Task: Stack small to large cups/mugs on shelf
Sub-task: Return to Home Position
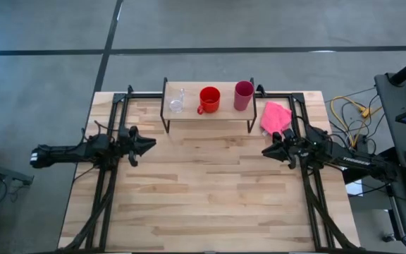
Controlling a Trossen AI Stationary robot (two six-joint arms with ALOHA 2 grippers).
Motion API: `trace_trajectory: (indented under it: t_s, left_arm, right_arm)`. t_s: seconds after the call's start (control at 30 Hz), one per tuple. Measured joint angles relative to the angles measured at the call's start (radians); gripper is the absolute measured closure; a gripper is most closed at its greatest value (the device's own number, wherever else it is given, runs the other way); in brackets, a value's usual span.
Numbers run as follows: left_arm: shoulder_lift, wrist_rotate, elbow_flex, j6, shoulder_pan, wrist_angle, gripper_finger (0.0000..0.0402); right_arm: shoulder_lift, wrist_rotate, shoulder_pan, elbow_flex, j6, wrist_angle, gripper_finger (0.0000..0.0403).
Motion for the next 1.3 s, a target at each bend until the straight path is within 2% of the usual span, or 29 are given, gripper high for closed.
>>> trace_trajectory:
  t_s: [0.57, 0.93, 1.3]
  left_arm:
    - [0.118, 0.008, -0.001, 0.003, 0.000, -0.002, 0.0343]
    - [0.156, 0.007, -0.001, 0.002, 0.000, -0.002, 0.0343]
    - [0.170, 0.006, -0.001, 0.002, 0.000, -0.002, 0.0343]
  right_arm:
    - [0.004, 0.000, 0.000, 0.000, 0.003, -0.001, 0.0330]
    - [0.004, 0.000, 0.000, 0.000, 0.003, -0.002, 0.0321]
    - [0.004, 0.000, 0.000, 0.000, 0.004, -0.002, 0.0329]
